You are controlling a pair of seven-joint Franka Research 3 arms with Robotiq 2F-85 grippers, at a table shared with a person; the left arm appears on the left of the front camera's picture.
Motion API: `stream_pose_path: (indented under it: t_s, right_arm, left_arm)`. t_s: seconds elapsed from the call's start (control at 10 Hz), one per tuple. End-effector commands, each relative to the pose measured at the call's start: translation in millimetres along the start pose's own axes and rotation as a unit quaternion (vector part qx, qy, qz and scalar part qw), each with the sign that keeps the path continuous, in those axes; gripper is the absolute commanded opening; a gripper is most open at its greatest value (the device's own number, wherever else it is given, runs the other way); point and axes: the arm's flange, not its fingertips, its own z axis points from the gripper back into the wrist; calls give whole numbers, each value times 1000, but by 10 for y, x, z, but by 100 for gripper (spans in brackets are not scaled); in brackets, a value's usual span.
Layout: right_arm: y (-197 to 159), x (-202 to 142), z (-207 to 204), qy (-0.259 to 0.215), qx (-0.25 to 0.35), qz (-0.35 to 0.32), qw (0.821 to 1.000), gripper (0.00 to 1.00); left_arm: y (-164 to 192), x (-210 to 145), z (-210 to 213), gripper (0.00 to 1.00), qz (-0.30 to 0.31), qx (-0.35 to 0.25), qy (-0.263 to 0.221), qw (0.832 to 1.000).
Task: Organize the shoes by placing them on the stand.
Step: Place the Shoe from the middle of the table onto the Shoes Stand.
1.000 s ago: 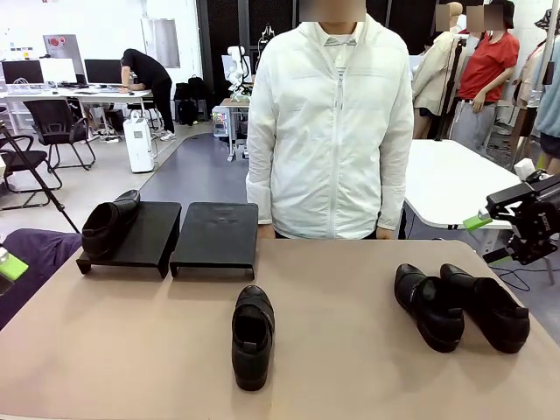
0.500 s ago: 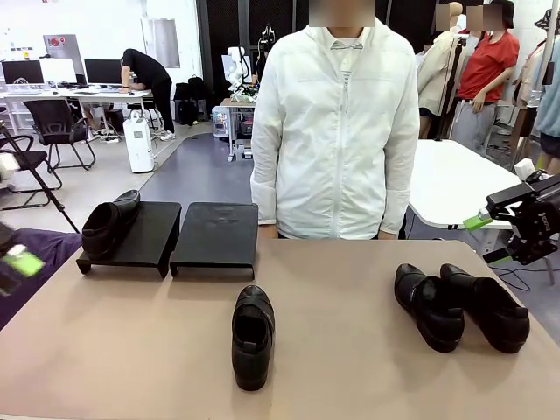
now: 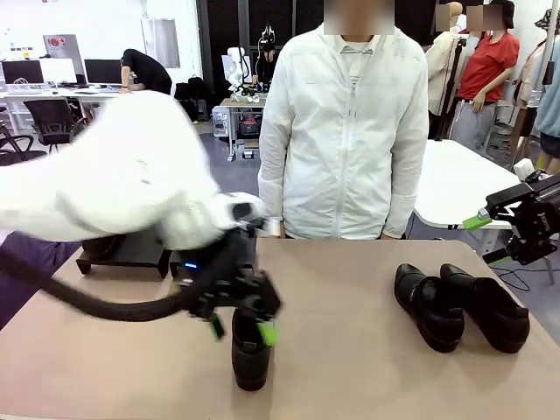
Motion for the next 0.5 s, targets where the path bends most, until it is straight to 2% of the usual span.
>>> stream_pose_path:
  t_s: [0.0,0.1,0.3,0.4]
  right_arm:
    - [10,26,45,2,2,3,1000,100]
    - [10,26,45,2,2,3,1000,100]
    - [10,26,45,2,2,3,1000,100]
    - [10,26,45,2,2,3,1000,100]
  left_arm:
    - [329,399,108,100,19,54,33,998]
    - [0,0,0,100,0,0,0,1000]
    - [0,0,0,100,0,0,0,1000]
    - [28,274,-122,100,5,17,15,1000]
